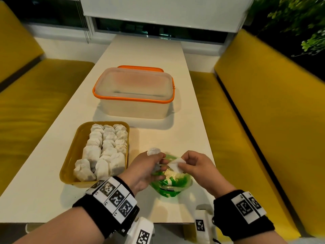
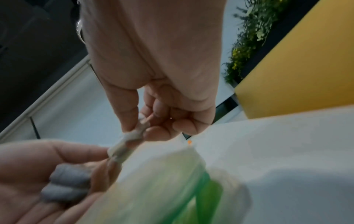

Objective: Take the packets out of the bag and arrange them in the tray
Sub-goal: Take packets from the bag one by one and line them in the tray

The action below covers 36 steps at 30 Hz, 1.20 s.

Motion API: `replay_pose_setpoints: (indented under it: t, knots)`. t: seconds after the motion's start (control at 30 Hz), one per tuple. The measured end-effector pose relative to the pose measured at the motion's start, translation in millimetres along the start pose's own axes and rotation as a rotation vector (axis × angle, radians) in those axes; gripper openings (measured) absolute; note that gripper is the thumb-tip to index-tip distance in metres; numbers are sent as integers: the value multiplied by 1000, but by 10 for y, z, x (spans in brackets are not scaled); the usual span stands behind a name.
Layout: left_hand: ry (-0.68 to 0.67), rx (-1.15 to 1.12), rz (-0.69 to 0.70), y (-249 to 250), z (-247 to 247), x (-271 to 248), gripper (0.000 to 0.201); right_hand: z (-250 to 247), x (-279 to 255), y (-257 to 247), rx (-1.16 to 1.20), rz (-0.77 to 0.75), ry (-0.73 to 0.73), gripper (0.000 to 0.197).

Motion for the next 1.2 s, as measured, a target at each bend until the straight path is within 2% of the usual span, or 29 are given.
replay_pose_setpoints:
  t: [0.23, 0.3, 0.4, 0.5, 0.6, 0.67, 0.7, 0.73, 0.83, 0.9, 0.93, 1.0, 1.07, 1.2]
  knots:
    - [-83, -106, -115, -114, 131, -20, 29, -177, -113, -446, -107, -99, -24, 17]
    - [-103, -102, -116, -128, 152, -17, 32, -112, -198, -652, -363, -168, -88, 18]
    - [-138, -64, -122, -113, 159, -18, 39, 140, -363, -882, -730, -269, -258, 19]
    - [-341, -98, -223, -156, 368, -137, 52, 324, -381, -970, -814, -318, -317, 22]
    - [-518, -195, -297, -194, 537, -258, 68, 391, -238, -990, -735, -333, -251, 27]
    - [-544, -294, -301, -181, 551, -272, 83, 407, -143, -986, -712, -351, -164, 28]
    - [-529, -326, -289, -158, 529, -268, 84, 424, -122, -983, -726, -375, -121, 25]
    - [-495, -328, -264, -127, 483, -255, 76, 449, -122, -989, -725, -407, -90, 19]
    - [-372, -290, -178, -43, 318, -183, 27, 335, -122, -956, -609, -458, 41, 16]
    - [-252, -331, -121, 11, 178, -76, 10, 120, -59, -830, -563, -404, 179, 16]
    - [-176, -347, -81, 39, 91, -19, 11, 85, -8, -719, -601, -344, 189, 18]
    - [-54, -300, -3, 59, -40, 60, 14, 252, 87, -401, -774, -204, 40, 25]
    - [-7, -153, 31, 15, -84, 62, 13, 503, 81, -169, -946, -158, -91, 30]
    - [20, 7, 46, -68, -110, 37, 17, 653, 58, -47, -931, -183, -96, 53]
Point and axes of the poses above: each hand's wrist, its own x-axis towards the middle knuckle, its own z-axis out of the palm, y = z × x, the point moved 10 cm from there along x, towards the middle knuckle, and after that the axes turned 9 degrees about z, right-handed, at the moved point
